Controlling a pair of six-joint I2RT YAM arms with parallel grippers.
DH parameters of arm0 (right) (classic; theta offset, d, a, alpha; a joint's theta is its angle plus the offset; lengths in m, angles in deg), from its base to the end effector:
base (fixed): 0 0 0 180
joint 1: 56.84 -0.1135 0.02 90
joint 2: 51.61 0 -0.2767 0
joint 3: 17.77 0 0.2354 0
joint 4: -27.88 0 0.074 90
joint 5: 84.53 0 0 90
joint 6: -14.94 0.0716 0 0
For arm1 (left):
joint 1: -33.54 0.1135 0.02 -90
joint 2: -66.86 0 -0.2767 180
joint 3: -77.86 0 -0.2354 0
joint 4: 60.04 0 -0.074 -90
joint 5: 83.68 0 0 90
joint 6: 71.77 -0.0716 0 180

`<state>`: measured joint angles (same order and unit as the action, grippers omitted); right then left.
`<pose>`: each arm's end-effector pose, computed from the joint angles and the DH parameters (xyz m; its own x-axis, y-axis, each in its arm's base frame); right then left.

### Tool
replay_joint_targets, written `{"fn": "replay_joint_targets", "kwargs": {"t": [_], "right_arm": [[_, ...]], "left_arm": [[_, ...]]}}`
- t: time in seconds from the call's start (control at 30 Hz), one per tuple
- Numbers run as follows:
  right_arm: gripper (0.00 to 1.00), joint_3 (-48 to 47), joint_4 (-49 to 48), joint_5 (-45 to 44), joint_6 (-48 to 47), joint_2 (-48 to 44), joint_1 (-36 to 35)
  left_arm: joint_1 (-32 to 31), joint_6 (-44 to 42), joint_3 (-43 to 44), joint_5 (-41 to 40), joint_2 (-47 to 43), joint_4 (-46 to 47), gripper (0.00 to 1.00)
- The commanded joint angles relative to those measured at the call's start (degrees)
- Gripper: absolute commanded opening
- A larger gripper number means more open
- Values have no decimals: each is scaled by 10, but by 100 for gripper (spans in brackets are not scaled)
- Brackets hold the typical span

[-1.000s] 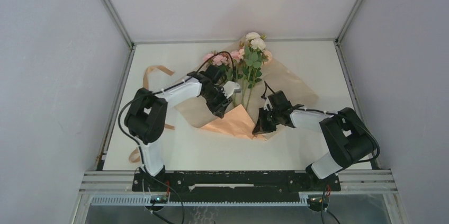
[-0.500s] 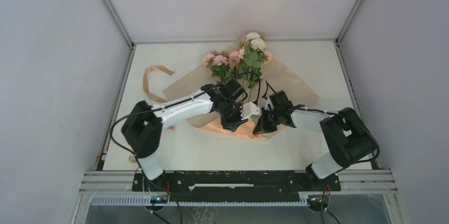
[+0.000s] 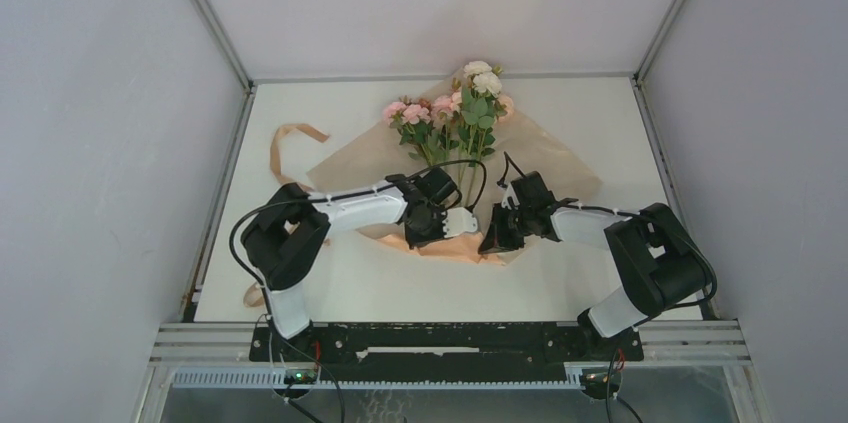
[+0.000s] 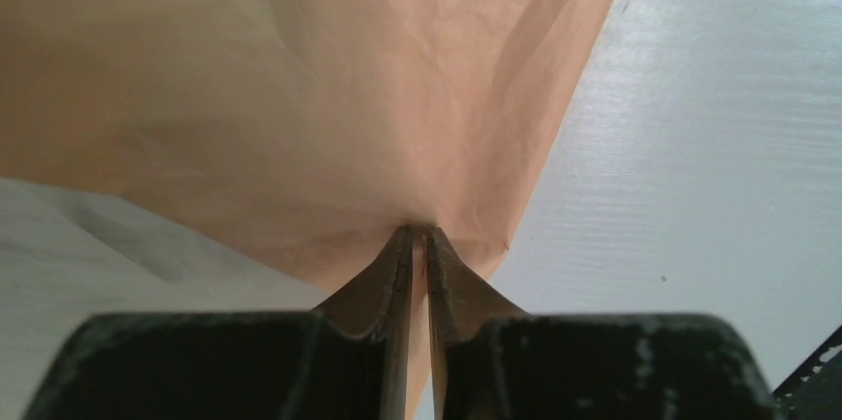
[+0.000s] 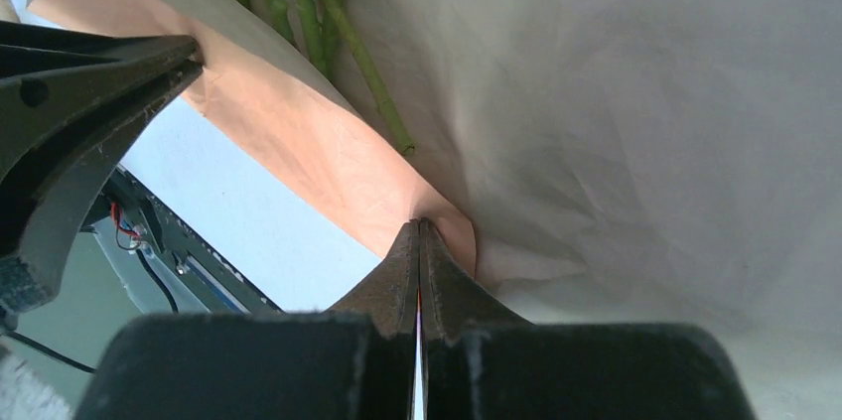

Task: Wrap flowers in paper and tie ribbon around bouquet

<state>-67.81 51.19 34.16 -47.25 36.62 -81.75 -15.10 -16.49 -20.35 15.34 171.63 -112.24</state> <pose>0.2229 0.1414 0.1243 -0.9743 -0.0012 -0.2252 -0.1387 0.7911 0.5958 0.2191 -0.2658 0.1493 -0.0878 0.9510 -0.2966 0.9949 0.0984 0.0211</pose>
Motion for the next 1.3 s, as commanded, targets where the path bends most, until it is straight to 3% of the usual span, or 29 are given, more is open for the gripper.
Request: {"fn": "replay_joint_targets", "kwargs": {"t": [0.0, 0.17, 0.5, 0.63, 0.83, 0.97, 1.07, 1.27], "right_arm": [[0, 13, 19, -29, -13, -7, 7], [0, 13, 22, -28, -17, -8, 13], [0, 13, 28, -26, -24, -6, 21], [0, 13, 24, -23, -22, -4, 19], [0, 13, 33, -28, -21, -11, 16], [0, 13, 22, -15, -16, -9, 10], [0, 13, 19, -7, -12, -4, 7], [0, 9, 29, -9, -14, -24, 3]], "left_arm": [[0, -39, -43, -65, -18, -40, 15], [20, -50, -91, -101, -31, -55, 15], [85, -55, -127, -55, -96, -110, 18], [109, -36, -84, -57, -118, -131, 20], [37, 9, 57, -2, -121, -159, 19], [22, 55, 69, 109, -80, -91, 20], [22, 100, 56, 109, -31, -23, 20], [32, 139, 30, 88, 25, 28, 20]]}}
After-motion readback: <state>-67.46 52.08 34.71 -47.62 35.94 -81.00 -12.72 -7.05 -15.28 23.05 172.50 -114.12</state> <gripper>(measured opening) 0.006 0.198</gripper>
